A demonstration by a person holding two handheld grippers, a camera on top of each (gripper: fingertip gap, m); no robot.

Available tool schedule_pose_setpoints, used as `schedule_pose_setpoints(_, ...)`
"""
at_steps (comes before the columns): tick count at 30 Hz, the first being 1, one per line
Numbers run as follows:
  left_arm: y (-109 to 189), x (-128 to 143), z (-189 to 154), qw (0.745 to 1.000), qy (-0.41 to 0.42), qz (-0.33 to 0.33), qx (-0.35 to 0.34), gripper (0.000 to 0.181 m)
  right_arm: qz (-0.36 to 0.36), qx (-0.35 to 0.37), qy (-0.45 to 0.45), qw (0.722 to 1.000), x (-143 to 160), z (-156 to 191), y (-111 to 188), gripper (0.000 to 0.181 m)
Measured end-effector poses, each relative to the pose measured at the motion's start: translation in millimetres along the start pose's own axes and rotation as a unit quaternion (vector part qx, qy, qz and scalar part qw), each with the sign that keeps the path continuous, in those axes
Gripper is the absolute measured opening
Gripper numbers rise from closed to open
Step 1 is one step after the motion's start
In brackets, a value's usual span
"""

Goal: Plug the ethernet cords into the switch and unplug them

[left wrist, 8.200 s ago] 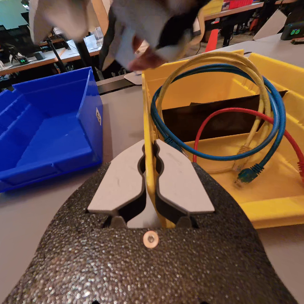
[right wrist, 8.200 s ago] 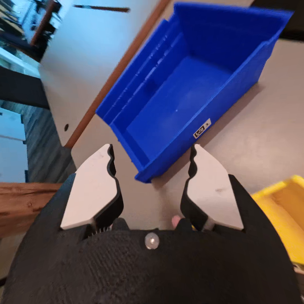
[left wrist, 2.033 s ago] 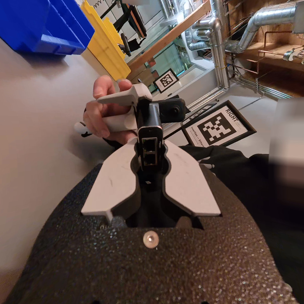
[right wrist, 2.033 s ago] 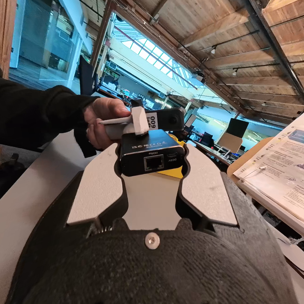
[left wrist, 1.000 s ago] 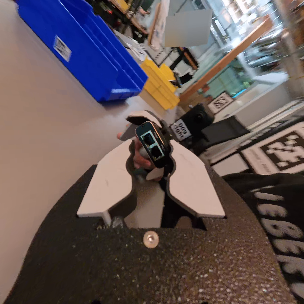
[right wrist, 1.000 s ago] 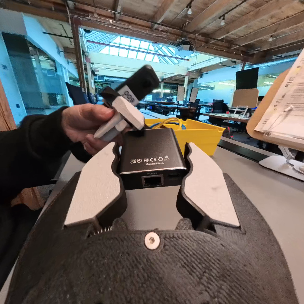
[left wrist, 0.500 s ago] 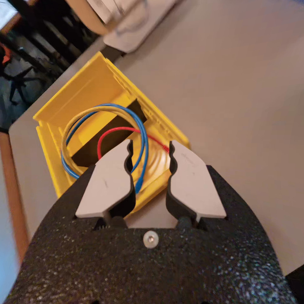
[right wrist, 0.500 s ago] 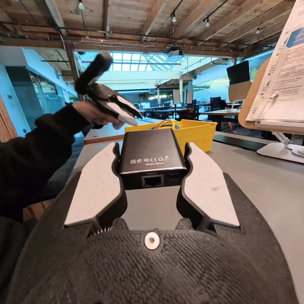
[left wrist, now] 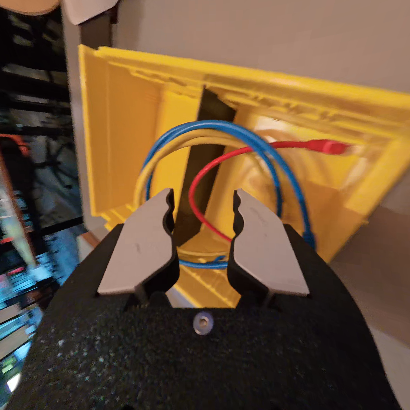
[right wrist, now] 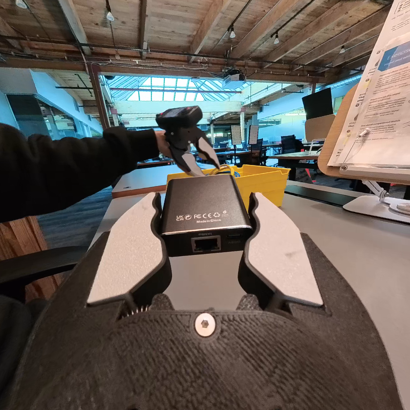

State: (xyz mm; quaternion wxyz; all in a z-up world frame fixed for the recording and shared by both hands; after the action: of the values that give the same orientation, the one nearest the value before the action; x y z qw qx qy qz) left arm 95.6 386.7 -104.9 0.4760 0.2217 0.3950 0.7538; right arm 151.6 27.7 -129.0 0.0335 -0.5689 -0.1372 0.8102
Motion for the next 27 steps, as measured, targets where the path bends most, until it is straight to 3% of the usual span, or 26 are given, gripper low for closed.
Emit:
schedule_pose_setpoints(4,-8,3,28,0.995,-0.045,0.052,-0.067,0.055,0.005,-0.004,0.005,1.0,1,1,-1,0.077)
schedule_pose_setpoints(7,-17,3,41,0.993,-0.053,0.071,-0.075,0.054,0.003,-0.003,0.008,1.0,0,1,-1,0.077)
schedule_pose_setpoints(11,-35,6,42,0.99,-0.076,0.101,-0.055,0.032,0.002,-0.003,0.007,1.0,0,0,0,0.076)
schedule_pose_setpoints(13,-37,10,45,0.986,-0.081,0.128,-0.066,0.009,0.0,-0.002,0.005,1.0,0,0,1,0.076)
schedule_pose_setpoints(14,-34,10,45,0.986,-0.082,0.135,-0.063,0.008,-0.001,-0.002,0.005,1.0,-1,0,1,0.076)
schedule_pose_setpoints(20,38,14,55,0.976,-0.088,0.183,-0.072,0.006,0.0,-0.002,0.005,1.0,-1,-1,1,0.077)
schedule_pose_setpoints(27,136,11,68,0.968,0.063,0.154,-0.187,0.005,0.0,-0.003,0.005,1.0,0,0,0,0.076)
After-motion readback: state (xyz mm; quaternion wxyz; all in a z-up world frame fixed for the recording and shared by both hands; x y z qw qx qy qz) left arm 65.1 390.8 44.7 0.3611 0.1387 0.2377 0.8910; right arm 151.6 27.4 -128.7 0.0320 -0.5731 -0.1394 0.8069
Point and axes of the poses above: each gripper's, where its closed fingertips meet, y back along the fingers, x out of its underside, z = x × y across the jaws, the point moved 6 cm from there along y, back along the fingers, and after that the axes turned 14 degrees about -y, right-handed, at the moved point
